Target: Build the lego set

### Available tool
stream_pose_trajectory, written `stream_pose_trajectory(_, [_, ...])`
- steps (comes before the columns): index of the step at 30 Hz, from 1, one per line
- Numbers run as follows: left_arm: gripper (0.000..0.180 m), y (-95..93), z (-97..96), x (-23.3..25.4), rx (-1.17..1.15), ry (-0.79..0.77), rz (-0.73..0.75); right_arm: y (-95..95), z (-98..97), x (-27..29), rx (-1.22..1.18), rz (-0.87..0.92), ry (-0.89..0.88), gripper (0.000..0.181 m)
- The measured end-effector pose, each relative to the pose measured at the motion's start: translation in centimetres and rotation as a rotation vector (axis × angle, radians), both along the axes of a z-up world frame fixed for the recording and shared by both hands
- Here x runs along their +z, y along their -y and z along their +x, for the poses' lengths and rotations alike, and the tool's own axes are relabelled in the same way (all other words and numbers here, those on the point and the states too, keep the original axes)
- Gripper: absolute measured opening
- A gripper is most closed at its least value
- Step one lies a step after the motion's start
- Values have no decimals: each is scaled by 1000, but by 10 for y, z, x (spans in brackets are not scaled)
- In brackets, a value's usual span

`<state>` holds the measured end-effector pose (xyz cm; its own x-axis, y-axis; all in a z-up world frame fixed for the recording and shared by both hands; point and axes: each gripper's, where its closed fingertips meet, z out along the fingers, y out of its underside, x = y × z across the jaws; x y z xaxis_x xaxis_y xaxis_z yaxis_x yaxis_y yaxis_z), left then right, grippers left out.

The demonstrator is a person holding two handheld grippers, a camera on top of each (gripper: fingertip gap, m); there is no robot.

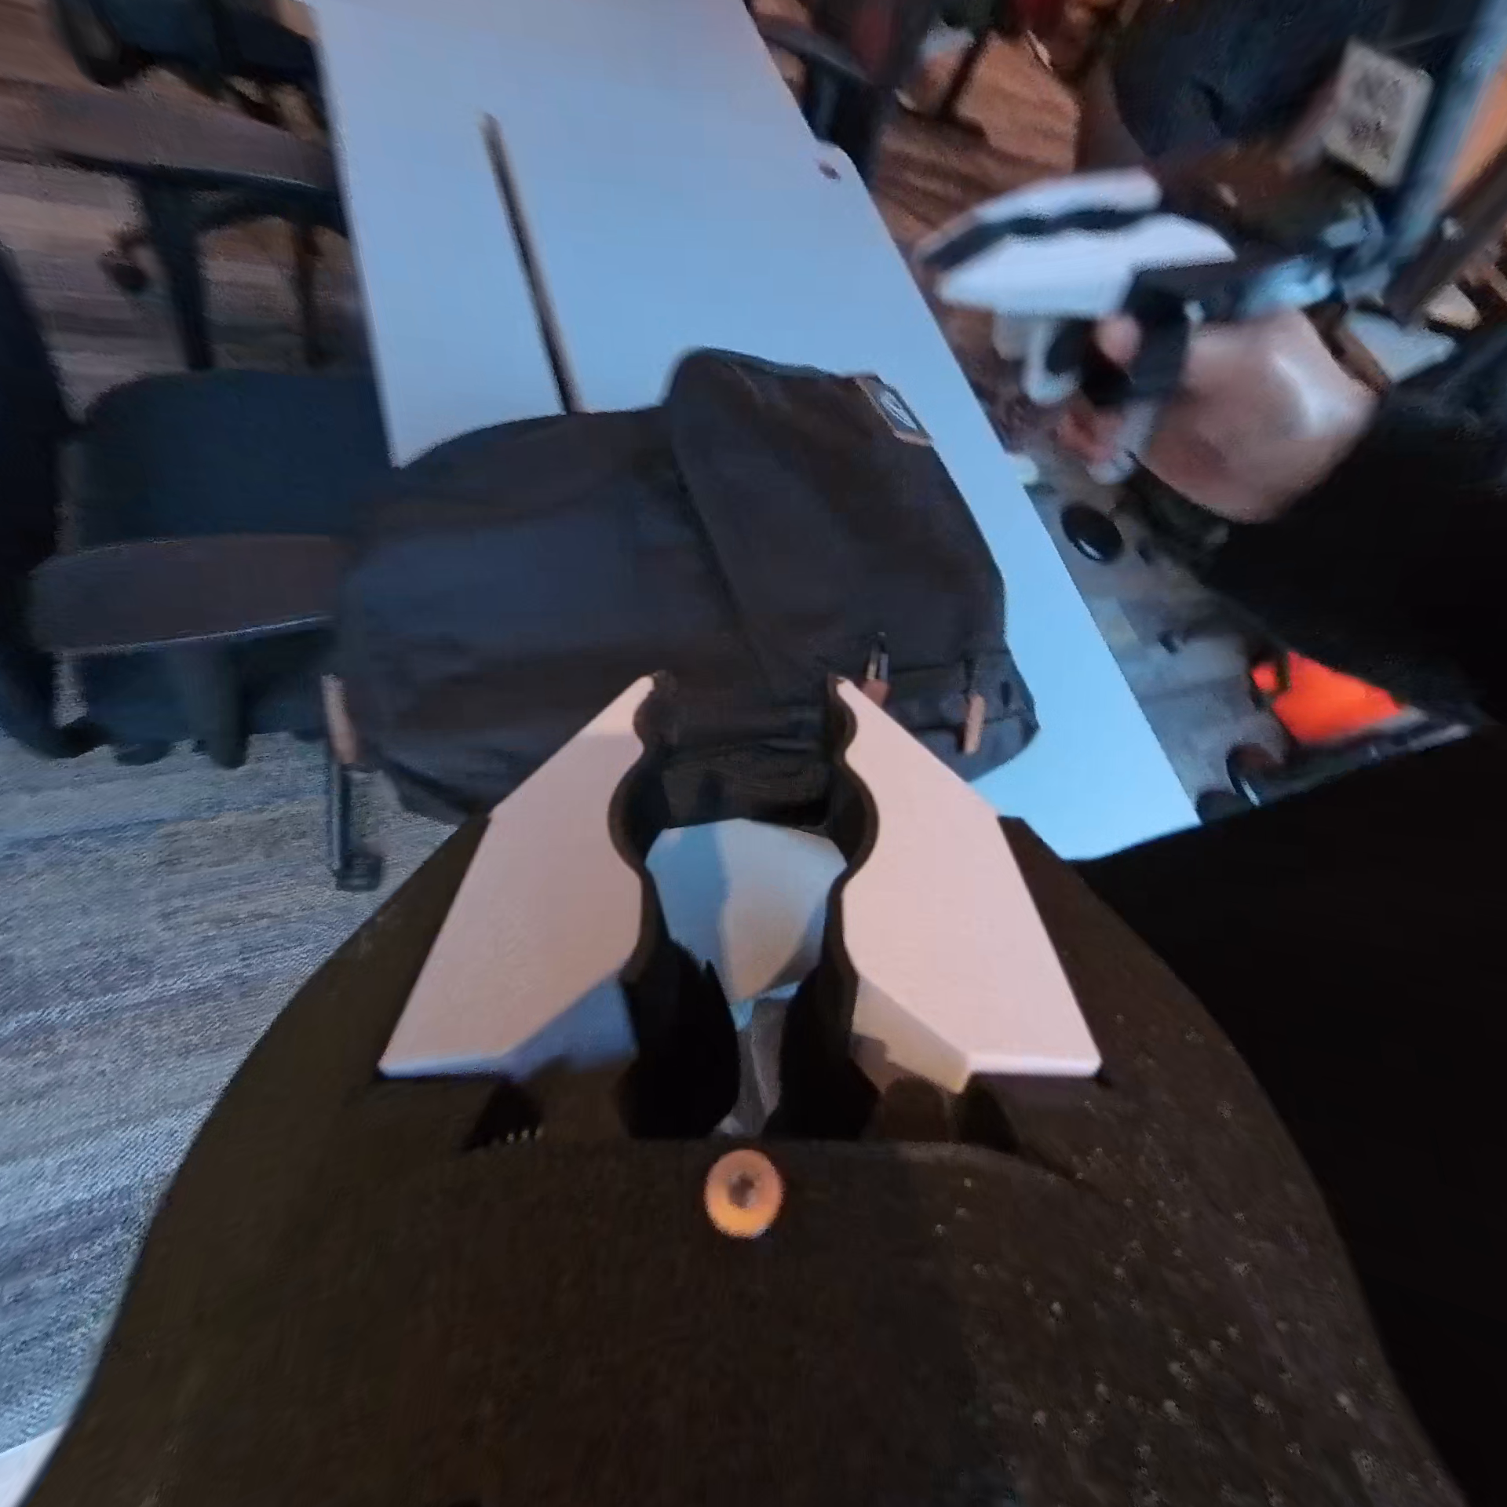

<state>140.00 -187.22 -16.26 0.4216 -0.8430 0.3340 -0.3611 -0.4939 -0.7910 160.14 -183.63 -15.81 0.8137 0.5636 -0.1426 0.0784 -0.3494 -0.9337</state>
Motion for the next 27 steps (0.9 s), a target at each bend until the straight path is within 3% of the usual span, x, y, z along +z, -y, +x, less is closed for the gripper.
stream_pose_trajectory(6, [32, -47, -147, 32, 349, 146, 56, 14, -206, 7, 190, -58, -133, 54])
stream_pose_trajectory(11, [32, -64, -293, 36, 526, 119, 170, -10, -376, 18, 341, -79, -160, 59])
stream_pose_trajectory(14, [32, -64, -380, 25, 599, 52, 195, -36, -460, 21, 415, -42, -59, 57])
stream_pose_trajectory(18, [32, -57, -485, 10, 721, -43, 200, -67, -543, 39, 488, 23, 21, 57])
stream_pose_trajectory(27, [30, -83, -600, -2, 866, -14, 134, -128, -641, 37, 542, 33, 82, 58])
